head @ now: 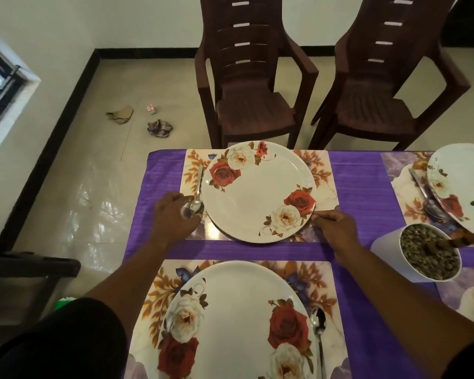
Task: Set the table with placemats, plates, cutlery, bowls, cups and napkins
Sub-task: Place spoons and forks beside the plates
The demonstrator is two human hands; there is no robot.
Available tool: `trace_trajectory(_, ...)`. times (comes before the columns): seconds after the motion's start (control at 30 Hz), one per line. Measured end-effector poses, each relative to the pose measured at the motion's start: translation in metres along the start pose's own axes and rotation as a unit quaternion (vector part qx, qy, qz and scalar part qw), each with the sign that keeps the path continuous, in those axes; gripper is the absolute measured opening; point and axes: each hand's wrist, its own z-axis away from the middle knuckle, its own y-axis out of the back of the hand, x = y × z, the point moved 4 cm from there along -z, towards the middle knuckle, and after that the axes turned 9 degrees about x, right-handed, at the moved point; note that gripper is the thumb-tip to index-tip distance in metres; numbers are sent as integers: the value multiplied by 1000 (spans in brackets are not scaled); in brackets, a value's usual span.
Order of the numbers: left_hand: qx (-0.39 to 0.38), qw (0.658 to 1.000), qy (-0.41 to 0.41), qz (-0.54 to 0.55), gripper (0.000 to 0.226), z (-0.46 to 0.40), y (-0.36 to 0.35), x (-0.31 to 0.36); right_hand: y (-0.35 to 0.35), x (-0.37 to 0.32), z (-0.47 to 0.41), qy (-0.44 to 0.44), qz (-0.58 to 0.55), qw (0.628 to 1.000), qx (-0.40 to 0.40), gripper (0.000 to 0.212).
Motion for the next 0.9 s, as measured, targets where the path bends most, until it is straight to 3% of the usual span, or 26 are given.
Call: trace_trajectory(0.9,-24,1000,10,4,53,-6,-2,5,3,6,-3,-20,15,1000,14,15)
